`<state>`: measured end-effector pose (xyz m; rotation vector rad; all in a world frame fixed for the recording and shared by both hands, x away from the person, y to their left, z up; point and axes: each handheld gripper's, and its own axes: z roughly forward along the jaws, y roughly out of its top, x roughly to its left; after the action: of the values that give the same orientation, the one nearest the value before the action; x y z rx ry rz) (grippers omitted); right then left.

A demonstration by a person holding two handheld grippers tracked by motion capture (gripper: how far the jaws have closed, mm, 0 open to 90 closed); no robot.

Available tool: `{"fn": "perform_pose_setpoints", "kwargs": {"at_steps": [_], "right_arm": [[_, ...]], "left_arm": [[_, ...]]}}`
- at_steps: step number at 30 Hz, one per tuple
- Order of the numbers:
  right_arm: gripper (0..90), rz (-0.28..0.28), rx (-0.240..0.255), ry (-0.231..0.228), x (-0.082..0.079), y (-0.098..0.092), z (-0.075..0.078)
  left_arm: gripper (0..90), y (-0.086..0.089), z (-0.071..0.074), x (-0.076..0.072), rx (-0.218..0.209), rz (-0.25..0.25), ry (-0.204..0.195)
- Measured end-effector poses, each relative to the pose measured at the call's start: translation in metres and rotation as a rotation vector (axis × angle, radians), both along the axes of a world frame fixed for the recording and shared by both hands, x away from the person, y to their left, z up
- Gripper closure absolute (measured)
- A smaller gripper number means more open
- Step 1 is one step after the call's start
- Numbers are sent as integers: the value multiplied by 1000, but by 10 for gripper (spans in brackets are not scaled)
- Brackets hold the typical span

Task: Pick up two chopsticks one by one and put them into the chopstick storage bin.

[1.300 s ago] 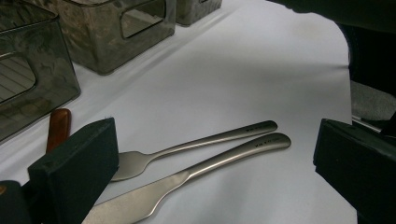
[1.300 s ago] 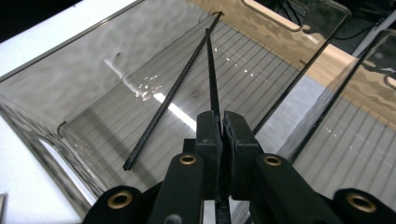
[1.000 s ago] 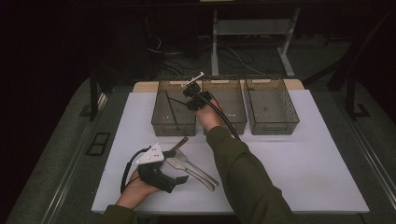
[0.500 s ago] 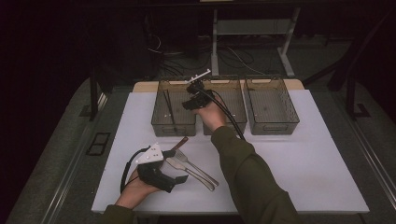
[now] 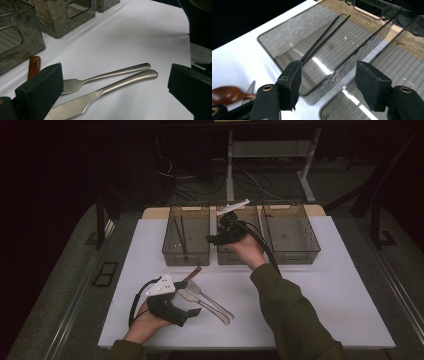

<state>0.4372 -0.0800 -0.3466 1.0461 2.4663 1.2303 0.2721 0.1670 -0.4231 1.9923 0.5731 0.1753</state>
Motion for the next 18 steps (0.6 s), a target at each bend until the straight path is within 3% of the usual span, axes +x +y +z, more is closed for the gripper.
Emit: {"fn": "perform_pose_setpoints", "kwargs": {"at_steps": [18], "right_arm": [[344, 46, 79, -24, -63, -89, -16]], "left_arm": [[0, 0, -2, -2, 10, 14, 9]]}}
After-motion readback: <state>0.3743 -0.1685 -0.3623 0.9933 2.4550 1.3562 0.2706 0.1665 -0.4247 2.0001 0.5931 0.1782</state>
